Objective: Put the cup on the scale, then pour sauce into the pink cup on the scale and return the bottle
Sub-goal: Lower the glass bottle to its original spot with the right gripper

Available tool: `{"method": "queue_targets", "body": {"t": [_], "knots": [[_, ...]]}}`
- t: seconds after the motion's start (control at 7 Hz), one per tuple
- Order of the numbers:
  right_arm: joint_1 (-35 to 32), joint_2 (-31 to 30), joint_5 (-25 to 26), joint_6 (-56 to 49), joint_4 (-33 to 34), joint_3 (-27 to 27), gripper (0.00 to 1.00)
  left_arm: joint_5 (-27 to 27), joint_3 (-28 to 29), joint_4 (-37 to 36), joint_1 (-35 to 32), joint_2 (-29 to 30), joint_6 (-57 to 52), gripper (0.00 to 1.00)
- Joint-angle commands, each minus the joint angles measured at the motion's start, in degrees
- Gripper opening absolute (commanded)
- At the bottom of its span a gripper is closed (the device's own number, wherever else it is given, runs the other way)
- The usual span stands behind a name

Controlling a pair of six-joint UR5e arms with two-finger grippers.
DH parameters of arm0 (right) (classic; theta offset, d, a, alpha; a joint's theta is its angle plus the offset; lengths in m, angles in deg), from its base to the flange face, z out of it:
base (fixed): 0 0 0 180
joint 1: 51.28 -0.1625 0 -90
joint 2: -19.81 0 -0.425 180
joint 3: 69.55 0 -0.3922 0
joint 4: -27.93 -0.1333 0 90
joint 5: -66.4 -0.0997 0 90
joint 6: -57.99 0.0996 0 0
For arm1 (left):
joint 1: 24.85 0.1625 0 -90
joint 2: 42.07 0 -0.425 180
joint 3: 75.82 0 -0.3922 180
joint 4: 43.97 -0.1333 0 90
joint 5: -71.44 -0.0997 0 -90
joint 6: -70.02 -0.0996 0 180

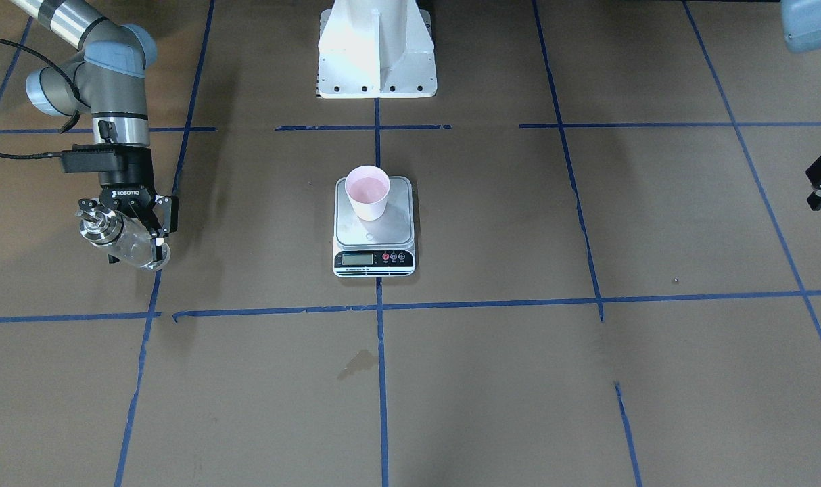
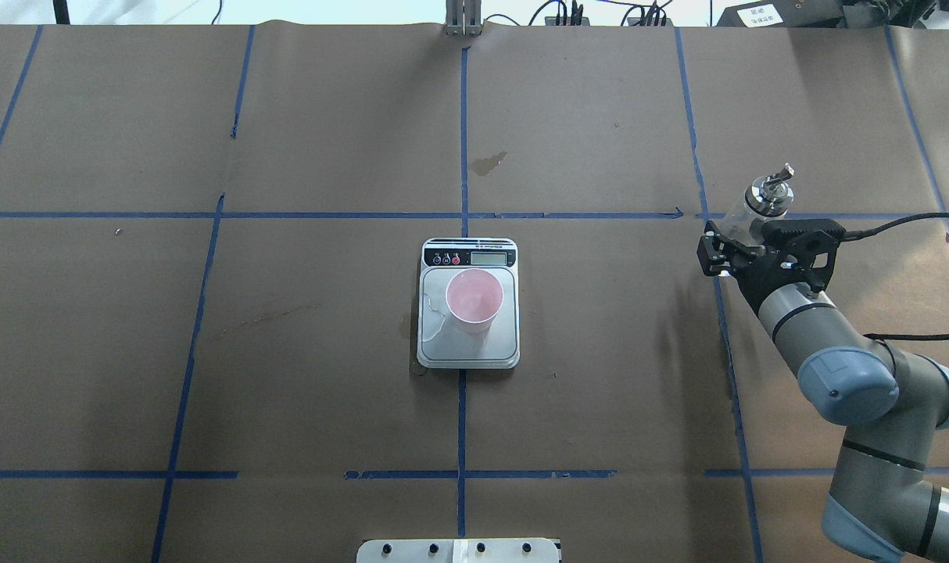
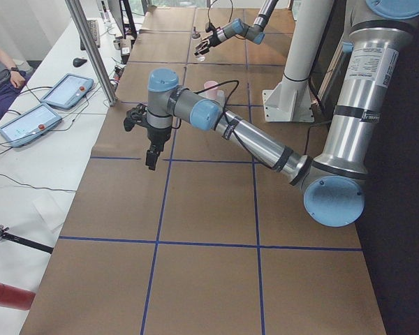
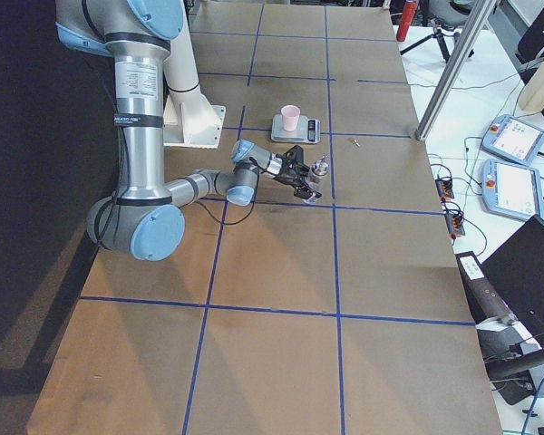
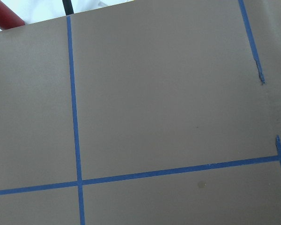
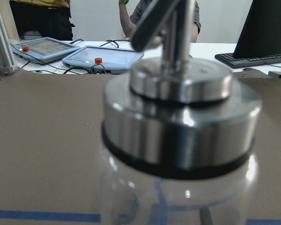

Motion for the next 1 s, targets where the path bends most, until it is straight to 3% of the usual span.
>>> {"method": "queue_targets", "body": {"t": [0.0,0.29,0.43,0.57,0.86], "knots": [[1.6,0.3,2.5,-0.7,-0.2,2.3,0.0,0.0,0.1,0.0,0.0,0.0,0.0,1.0],[1.6,0.2,2.5,-0.8,-0.2,2.3,0.0,0.0,0.1,0.0,0.0,0.0,0.0,1.0],[1.6,0.3,2.4,-0.9,-0.2,2.3,0.26,0.0,0.1,0.0,0.0,0.1,0.0,1.0],[1.6,0.2,2.4,-0.9,-0.2,2.3,0.58,0.0,0.1,0.0,0.0,0.1,0.0,1.0],[1.6,0.3,2.7,-1.8,-0.2,2.3,1.0,0.0,0.2,0.0,0.0,0.2,0.0,1.0]]}}
